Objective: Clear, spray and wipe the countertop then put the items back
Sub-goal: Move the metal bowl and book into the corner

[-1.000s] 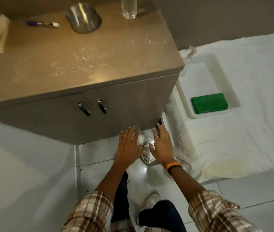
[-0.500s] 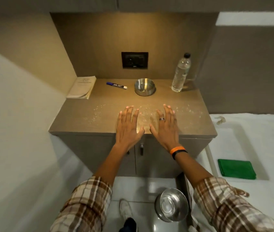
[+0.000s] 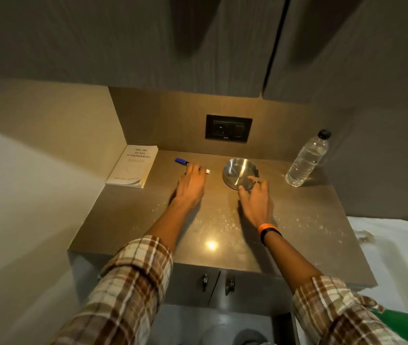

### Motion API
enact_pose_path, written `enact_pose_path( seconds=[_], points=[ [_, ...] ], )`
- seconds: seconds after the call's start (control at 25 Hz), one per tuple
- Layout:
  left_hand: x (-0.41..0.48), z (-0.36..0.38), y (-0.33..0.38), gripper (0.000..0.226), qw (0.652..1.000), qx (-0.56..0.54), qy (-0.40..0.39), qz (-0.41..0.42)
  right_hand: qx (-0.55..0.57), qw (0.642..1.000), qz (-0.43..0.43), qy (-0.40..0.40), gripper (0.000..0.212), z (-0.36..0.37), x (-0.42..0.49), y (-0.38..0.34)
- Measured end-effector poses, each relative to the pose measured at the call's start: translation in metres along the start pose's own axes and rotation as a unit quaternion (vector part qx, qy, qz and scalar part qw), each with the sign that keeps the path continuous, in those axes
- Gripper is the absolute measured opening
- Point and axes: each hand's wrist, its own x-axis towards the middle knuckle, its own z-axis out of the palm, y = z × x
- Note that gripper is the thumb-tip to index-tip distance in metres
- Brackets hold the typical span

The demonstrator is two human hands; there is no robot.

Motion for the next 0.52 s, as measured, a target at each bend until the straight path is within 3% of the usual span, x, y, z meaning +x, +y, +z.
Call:
enact_pose_path(
  seconds=[0.12, 0.24, 0.32, 0.52],
  points=[
    [0.032, 0.002, -0.008, 0.066, 0.997, 0.051, -0.049, 0.007, 0.139, 0.983, 0.123, 0.009, 0.046, 0.006, 0.035, -0.003],
    [0.053, 0.013, -0.013, 0.05, 0.991, 0.103, -0.081, -0.003, 0.238, 0.942, 0.235, -0.029, 0.045, 0.013, 0.055, 0.001],
    [0.06, 0.022, -0.017, 0.042, 0.99, 0.103, -0.096, -0.011, 0.238, 0.939, 0.243, -0.048, 0.032, 0.021, 0.061, 0.006],
    [0.044, 0.024, -0.038, 0.035, 0.993, 0.12, -0.02, 0.01, 0.266, 0.93, 0.247, -0.058, 0.02, 0.03, 0.072, -0.007]
  ],
)
